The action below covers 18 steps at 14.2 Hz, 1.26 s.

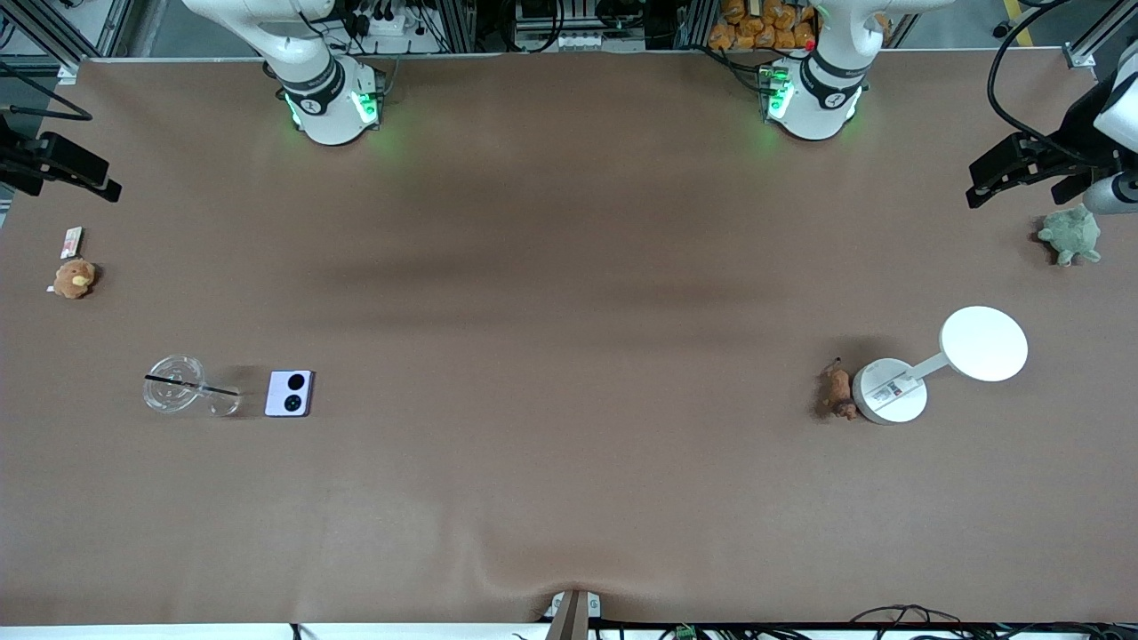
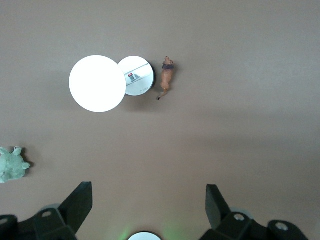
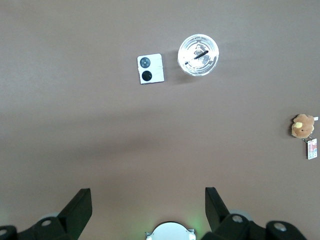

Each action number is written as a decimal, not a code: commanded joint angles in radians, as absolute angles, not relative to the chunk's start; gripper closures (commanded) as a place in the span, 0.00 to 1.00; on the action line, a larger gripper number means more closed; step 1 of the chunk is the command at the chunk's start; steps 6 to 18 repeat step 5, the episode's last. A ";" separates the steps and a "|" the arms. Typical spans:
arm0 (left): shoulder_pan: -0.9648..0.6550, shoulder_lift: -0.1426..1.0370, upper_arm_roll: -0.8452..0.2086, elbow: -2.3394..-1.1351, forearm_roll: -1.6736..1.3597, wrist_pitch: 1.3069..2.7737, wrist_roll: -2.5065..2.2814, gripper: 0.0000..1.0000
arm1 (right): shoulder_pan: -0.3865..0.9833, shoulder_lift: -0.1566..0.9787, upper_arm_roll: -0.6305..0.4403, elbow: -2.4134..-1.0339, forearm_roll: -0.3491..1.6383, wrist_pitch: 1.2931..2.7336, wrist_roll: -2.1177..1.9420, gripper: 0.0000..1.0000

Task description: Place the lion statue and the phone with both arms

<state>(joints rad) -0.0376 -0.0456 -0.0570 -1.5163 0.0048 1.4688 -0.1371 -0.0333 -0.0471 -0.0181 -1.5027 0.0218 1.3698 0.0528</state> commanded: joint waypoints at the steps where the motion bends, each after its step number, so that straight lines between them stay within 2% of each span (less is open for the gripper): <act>1: -0.032 -0.060 -0.061 -1.509 0.006 1.448 -0.129 0.00 | -0.035 -0.058 -0.012 -1.493 0.028 1.361 0.072 0.00; 18: -0.032 -0.058 -0.061 -1.503 0.006 1.448 -0.127 0.00 | -0.035 -0.058 -0.012 -1.486 0.026 1.358 0.072 0.00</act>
